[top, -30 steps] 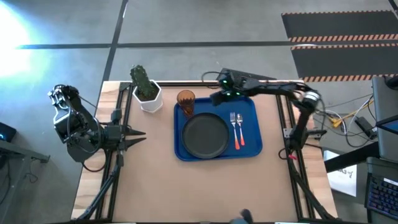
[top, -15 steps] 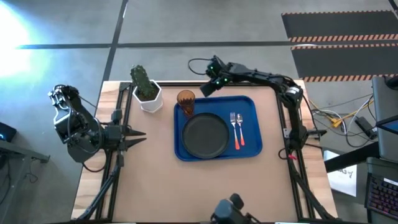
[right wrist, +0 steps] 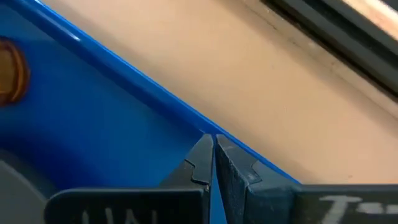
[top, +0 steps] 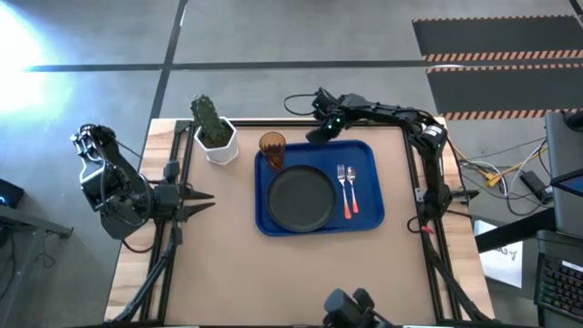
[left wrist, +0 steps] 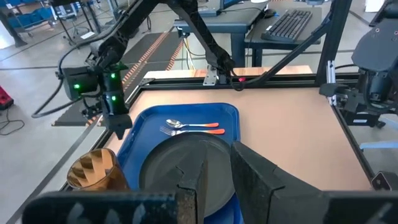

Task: Pick and place plate/cup/fork/spoon on tray
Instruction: Move the blue tray to the center of the table

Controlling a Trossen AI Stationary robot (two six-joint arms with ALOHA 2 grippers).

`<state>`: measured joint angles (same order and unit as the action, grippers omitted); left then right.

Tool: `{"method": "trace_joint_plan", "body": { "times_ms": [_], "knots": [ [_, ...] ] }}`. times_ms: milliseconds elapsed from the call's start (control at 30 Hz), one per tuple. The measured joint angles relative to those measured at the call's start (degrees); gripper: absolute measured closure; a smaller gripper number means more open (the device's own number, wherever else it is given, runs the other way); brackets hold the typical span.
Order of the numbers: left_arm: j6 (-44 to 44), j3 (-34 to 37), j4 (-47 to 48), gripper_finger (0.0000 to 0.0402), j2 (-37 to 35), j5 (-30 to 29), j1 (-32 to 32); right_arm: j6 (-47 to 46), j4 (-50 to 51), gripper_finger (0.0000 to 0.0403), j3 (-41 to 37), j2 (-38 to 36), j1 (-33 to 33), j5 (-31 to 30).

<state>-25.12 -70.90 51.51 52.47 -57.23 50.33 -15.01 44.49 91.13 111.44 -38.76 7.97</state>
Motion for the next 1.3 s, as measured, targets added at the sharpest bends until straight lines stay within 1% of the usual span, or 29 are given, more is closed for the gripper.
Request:
{"method": "trace_joint_plan", "body": {
  "times_ms": [433, 767, 967, 1300],
  "knots": [
    [0.0, 0.1, 0.0, 0.0349, 0.0, 0.0, 0.0, -3.0, -13.1, 0.0394, -7.8, 0.0, -0.1, 0.1],
    [-0.2, 0.1, -0.1, 0.0349, 0.0, 0.0, 0.0, -2.0, -13.7, 0.0394, -8.3, 0.0, -0.2, -0.3],
    [-0.2, 0.1, -0.1, 0.0350, 0.5, 0.0, 0.0, -1.9, -13.6, 0.0394, -9.1, 0.1, -0.1, -4.9],
    [-0.2, 0.1, -0.1, 0.0349, 0.7, 0.0, 0.0, -4.3, -13.9, 0.0394, -13.3, -0.1, 1.4, -5.8]
  ]
}}
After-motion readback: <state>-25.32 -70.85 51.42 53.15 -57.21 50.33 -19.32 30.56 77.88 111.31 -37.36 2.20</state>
